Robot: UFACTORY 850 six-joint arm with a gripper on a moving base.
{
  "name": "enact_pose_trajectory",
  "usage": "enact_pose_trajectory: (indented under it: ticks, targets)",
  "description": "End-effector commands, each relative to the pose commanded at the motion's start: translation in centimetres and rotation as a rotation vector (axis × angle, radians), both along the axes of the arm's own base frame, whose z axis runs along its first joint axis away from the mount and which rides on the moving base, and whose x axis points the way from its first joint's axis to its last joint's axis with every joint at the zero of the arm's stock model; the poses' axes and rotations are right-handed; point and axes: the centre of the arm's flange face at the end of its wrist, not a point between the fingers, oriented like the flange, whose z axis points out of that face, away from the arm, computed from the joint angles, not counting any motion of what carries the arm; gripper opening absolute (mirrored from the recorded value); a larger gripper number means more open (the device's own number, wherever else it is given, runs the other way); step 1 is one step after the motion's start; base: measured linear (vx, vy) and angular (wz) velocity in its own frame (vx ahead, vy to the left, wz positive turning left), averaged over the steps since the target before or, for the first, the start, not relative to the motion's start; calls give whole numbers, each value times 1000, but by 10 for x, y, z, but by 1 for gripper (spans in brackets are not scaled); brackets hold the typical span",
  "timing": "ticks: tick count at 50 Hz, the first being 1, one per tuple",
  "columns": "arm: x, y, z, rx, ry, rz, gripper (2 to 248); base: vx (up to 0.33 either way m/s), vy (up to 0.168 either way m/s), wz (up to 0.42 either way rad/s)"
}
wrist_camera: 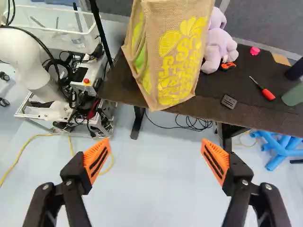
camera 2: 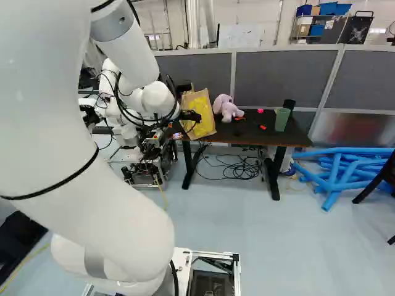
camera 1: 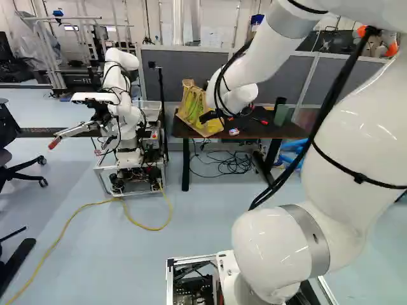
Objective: Pick up the bag on the ground and place it on the table
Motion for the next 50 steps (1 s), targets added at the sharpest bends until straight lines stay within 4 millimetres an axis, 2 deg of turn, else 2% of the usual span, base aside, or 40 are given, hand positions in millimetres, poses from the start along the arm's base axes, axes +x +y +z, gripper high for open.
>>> enact_pose_trajectory:
  ticks: [20,50]
  targets:
    - [-51,-4,-31,27,-121,-27,247,0,0,0]
    - [-111,-8,-63,60,-252,-51,247,0,0,0]
